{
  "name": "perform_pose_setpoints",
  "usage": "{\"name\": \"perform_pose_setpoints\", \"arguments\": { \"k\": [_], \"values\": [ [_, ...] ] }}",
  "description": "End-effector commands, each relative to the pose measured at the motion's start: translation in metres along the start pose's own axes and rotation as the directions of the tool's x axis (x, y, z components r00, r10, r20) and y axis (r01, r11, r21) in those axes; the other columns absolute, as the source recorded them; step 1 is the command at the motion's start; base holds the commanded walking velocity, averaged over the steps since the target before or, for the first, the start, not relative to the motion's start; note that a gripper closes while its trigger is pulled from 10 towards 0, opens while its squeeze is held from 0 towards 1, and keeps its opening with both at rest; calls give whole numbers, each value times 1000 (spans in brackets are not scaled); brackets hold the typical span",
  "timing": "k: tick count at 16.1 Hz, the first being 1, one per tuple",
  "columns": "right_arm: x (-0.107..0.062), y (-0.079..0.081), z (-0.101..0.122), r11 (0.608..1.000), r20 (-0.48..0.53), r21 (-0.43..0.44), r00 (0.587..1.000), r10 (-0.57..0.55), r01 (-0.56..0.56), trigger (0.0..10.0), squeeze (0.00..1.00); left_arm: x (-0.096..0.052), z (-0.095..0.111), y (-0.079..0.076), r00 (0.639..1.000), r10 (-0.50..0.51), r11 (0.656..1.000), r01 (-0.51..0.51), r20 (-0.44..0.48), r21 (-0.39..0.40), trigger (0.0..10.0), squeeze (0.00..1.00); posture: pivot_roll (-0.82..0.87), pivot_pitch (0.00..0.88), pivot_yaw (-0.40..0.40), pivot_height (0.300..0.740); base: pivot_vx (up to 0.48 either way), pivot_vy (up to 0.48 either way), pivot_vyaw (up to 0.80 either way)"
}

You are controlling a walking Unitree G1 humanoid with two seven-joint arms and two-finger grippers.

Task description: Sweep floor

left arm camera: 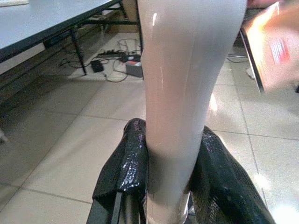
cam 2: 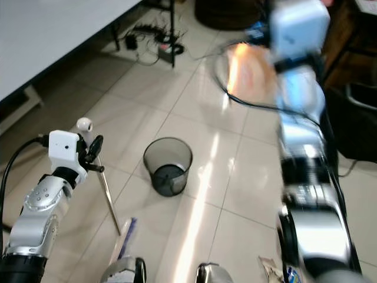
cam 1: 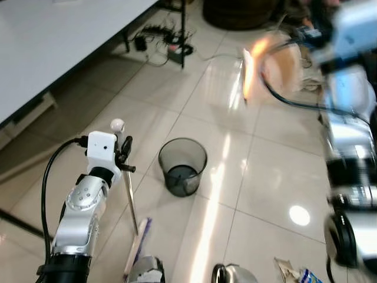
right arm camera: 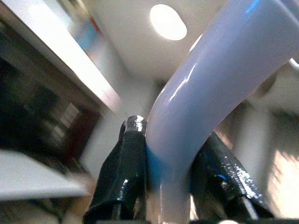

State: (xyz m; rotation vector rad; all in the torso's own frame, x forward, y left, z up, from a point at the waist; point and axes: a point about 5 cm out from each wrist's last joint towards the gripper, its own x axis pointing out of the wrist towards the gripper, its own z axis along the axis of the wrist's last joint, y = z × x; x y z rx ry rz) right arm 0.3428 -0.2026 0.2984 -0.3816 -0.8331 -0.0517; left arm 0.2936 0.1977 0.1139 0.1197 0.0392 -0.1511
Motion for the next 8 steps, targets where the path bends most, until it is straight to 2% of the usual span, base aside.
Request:
{"name": "perform_pose_setpoints", "arguments": {
  "k": [1,2,5,7,8],
  "values": [
    [-22,-13,-20,994,-171,35,981,-95,102,10000,0,2,4,1,1000,-16,1000,16,21,6,10000,0,-11,57,38,740,0,0,0],
    [-49,-20,-40,988,-311,7,939,-147,157,10000,0,1,0,-3,999,-38,999,38,9,7,10000,0,-16,59,44,740,0,0,0],
    [-91,-25,-55,984,-445,-95,878,-179,153,10000,0,-1,-5,-6,999,-40,999,40,4,-19,10000,0,-16,59,46,740,0,0,0],
    [-103,-24,-48,978,-444,-44,873,-203,205,10000,0,-2,-2,-5,1000,-18,999,19,22,-46,10000,0,-16,54,37,740,0,0,0],
    [-108,-19,-45,975,-466,-15,862,-202,220,10000,0,-3,-1,-7,999,-31,999,32,31,-33,10000,0,-13,47,26,740,0,0,0]
  ]
}}
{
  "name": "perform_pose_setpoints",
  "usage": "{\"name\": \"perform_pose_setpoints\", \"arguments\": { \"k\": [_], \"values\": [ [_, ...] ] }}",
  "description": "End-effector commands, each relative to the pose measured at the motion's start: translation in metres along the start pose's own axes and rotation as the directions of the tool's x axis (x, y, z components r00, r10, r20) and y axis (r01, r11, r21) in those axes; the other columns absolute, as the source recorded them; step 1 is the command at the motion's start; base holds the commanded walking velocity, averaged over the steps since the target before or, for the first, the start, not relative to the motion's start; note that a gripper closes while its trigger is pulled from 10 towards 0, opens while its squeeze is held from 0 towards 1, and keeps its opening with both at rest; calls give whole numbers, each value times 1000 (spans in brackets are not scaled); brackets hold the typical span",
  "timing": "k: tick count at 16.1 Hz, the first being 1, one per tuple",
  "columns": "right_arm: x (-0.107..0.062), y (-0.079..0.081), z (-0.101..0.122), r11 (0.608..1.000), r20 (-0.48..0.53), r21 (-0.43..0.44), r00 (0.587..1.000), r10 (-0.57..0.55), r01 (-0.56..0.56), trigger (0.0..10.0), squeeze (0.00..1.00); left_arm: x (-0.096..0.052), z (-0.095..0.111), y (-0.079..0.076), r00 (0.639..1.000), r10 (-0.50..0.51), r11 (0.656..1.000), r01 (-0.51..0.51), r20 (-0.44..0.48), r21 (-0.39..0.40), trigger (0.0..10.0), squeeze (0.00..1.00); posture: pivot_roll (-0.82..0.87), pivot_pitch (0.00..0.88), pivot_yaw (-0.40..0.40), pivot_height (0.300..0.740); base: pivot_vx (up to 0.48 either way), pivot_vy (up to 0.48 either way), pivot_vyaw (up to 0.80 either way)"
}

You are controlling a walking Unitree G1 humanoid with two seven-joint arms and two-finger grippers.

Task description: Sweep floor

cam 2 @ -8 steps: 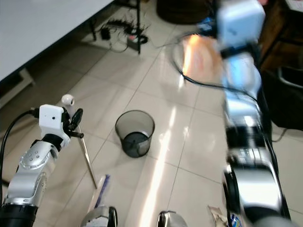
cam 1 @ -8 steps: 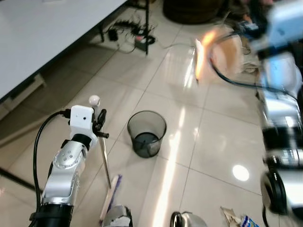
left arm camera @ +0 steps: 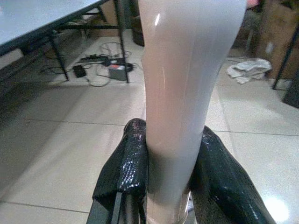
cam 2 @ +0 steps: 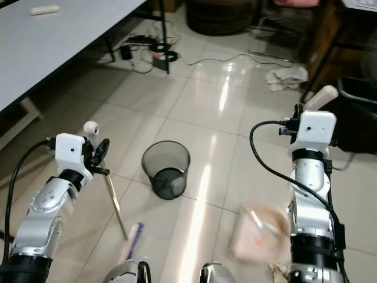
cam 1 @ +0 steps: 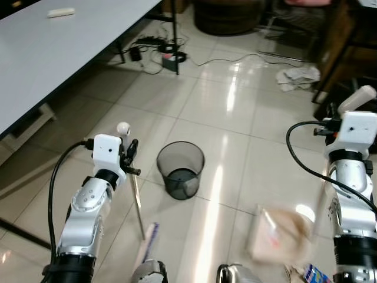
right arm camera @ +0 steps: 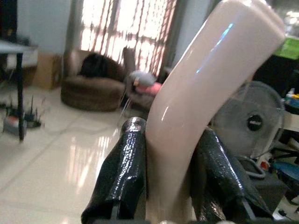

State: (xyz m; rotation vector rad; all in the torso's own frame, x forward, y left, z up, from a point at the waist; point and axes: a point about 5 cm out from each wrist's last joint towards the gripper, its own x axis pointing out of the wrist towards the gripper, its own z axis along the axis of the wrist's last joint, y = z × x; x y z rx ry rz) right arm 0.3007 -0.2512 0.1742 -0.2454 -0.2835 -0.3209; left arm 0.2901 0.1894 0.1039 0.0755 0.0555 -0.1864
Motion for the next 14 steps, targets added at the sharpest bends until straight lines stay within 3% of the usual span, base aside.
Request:
{"name": "perform_pose_setpoints", "arguments": {
  "k": [1,2,4,9,14],
  "values": [
    [3,0,24,999,96,43,995,-21,17,10000,0,-1,8,2,999,4,1000,-4,41,12,10000,0,-10,44,23,740,0,0,0],
    [-9,21,15,997,75,62,996,46,-50,10000,0,-3,6,1,999,4,1000,-5,43,24,10000,0,8,22,16,740,0,0,-800],
    [-15,30,3,996,25,80,999,38,-40,10000,0,-3,8,0,998,-25,999,23,52,43,10000,0,32,0,13,740,0,0,-800],
    [-13,38,-2,985,-58,170,998,-6,16,10000,0,1,16,4,995,-87,993,82,53,82,10000,0,41,4,30,740,0,0,-800],
    [-15,43,-3,977,-95,212,995,-9,29,10000,0,2,17,-11,976,-209,976,205,58,69,10000,0,29,8,43,740,0,0,-800]
  ]
}}
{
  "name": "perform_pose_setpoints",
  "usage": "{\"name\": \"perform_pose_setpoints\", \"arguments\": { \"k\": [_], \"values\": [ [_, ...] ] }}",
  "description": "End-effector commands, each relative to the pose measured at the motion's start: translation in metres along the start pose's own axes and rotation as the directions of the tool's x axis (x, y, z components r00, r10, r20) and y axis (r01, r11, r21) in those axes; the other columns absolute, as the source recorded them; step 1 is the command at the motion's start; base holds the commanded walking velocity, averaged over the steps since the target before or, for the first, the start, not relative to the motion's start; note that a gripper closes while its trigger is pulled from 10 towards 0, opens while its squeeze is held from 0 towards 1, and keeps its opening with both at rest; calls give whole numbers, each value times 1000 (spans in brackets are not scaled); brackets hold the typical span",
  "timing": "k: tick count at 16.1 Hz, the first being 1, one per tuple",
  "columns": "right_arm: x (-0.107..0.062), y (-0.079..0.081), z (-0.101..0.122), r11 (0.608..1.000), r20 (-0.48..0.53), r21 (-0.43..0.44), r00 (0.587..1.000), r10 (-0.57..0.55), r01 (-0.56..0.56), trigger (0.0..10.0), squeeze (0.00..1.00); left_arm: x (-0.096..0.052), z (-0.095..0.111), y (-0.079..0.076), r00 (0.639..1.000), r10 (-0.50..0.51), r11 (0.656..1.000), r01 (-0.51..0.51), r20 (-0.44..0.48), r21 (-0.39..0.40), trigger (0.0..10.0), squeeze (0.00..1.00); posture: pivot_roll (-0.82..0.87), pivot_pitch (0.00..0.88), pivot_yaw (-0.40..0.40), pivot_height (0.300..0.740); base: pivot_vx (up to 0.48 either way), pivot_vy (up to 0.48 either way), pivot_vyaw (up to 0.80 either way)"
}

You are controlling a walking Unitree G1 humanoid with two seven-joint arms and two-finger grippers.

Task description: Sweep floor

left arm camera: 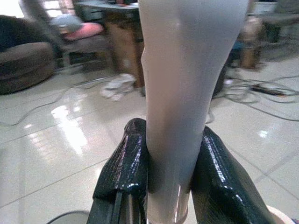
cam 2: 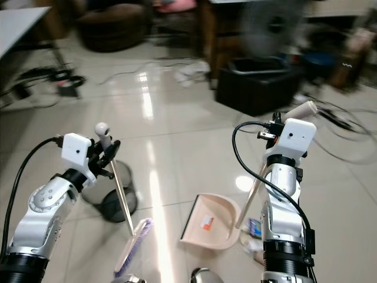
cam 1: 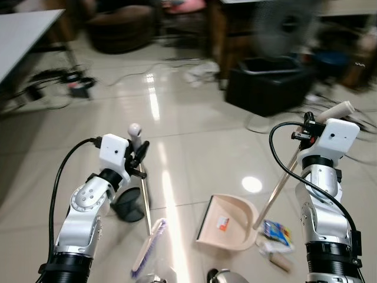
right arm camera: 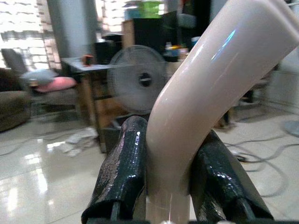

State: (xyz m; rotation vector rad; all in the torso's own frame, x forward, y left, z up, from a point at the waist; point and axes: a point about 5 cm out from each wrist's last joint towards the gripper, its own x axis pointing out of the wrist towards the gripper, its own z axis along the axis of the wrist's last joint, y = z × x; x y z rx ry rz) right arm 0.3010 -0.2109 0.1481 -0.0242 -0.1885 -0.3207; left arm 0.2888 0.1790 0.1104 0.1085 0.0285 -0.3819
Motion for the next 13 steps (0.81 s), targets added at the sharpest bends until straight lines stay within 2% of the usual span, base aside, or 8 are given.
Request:
{"name": "perform_pose_setpoints", "arguments": {
  "k": [1,2,3,5,7,10,13],
  "values": [
    [3,7,11,1000,32,7,999,23,-24,10000,0,2,9,-4,999,-25,999,24,35,24,10000,0,24,5,38,740,0,0,-800],
    [3,9,11,999,32,9,999,32,-32,10000,0,2,8,-5,999,-25,999,24,35,23,10000,0,24,5,38,740,0,0,-800],
    [2,15,8,996,6,-49,997,72,-71,10000,0,1,6,-4,1000,9,1000,-9,28,15,10000,0,18,12,37,740,0,-296,0],
    [-1,23,0,995,-55,-14,994,96,-97,10000,0,-3,-2,-2,997,72,997,-71,11,-10,10000,0,14,19,15,740,0,-420,0],
    [-4,27,-2,994,-68,-3,992,111,-111,10000,0,-6,-9,-4,996,89,996,-89,-6,-17,10000,0,13,27,7,740,0,-409,0],
    [-8,33,-1,990,-72,-9,988,138,-139,10000,0,-3,-5,-11,997,81,997,-81,10,-15,10000,0,10,31,6,740,0,-395,0],
    [-10,33,0,990,-71,-11,987,142,-143,10000,0,3,2,-15,997,65,998,-65,32,-10,10000,0,10,36,10,740,0,-425,0]
  ]
}}
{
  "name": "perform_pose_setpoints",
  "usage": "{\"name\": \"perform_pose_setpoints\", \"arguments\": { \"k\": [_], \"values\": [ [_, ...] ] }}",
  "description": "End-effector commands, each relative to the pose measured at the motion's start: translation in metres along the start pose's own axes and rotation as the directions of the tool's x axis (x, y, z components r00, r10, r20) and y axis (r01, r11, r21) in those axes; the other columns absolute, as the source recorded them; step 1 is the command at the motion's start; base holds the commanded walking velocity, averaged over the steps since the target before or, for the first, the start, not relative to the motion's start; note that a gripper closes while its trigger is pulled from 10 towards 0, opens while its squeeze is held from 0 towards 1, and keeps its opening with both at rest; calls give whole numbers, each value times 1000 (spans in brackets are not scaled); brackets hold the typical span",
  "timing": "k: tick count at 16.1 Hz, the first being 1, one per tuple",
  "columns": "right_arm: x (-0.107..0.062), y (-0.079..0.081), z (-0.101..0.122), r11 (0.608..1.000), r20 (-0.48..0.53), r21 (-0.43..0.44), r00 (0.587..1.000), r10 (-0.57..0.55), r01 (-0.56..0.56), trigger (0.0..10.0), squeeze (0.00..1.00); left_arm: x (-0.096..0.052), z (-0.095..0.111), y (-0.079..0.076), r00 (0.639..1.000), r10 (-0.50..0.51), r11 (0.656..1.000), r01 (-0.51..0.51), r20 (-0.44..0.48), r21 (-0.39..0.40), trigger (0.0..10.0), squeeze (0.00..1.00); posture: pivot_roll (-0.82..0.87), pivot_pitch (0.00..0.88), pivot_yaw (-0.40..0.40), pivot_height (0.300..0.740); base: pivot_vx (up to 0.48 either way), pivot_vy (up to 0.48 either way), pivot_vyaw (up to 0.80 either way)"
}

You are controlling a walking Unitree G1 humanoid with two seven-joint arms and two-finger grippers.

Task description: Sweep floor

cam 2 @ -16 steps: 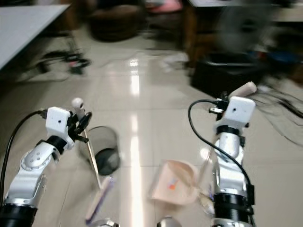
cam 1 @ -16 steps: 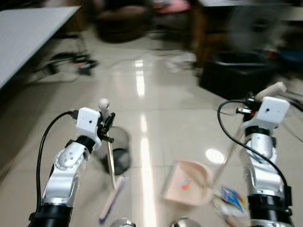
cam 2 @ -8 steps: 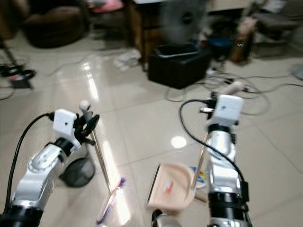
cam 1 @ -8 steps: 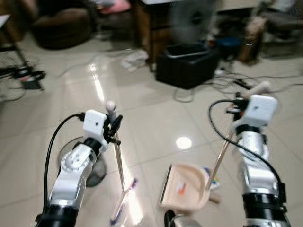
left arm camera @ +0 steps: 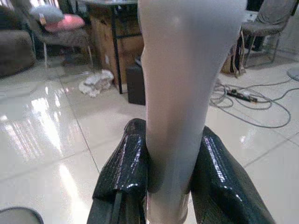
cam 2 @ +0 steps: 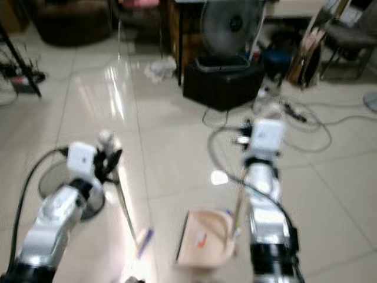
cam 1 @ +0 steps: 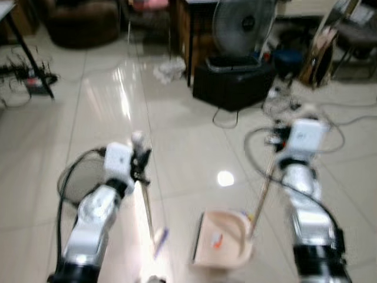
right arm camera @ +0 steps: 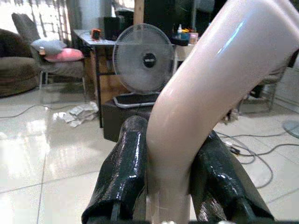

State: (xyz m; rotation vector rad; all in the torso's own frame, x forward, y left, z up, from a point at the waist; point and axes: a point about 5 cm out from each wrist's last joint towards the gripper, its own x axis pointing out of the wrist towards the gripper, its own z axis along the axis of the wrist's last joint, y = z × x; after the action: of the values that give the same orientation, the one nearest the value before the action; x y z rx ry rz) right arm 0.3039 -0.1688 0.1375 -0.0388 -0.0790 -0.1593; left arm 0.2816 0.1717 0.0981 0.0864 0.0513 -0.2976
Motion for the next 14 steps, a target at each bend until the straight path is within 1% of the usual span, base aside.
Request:
{"name": "perform_pose_setpoints", "arguments": {
  "k": [1,2,3,7,10,14],
  "values": [
    [1,-8,9,1000,37,-2,999,-19,19,10000,0,6,15,-5,998,-18,1000,17,57,18,10000,0,9,36,10,740,0,-431,0],
    [1,-9,11,1000,43,-11,999,-16,17,10000,0,7,15,-6,998,-21,999,19,61,27,10000,0,9,39,11,740,0,-431,0],
    [3,-10,14,1000,54,-8,999,-5,6,10000,0,9,16,-6,998,-23,999,20,63,39,10000,0,6,41,11,740,0,-428,631],
    [3,-12,18,1000,65,-31,998,-2,4,10000,0,15,18,-5,998,18,999,-20,68,33,10000,0,4,50,15,740,0,-430,800],
    [3,-12,17,1000,61,-26,998,-1,3,10000,0,19,21,-5,996,38,998,-42,76,42,10000,0,7,55,18,740,0,-433,800],
    [5,-15,21,999,76,-46,997,3,0,10000,0,21,22,-1,994,73,996,-77,86,39,10000,0,-2,62,27,740,0,-430,800]
  ]
}}
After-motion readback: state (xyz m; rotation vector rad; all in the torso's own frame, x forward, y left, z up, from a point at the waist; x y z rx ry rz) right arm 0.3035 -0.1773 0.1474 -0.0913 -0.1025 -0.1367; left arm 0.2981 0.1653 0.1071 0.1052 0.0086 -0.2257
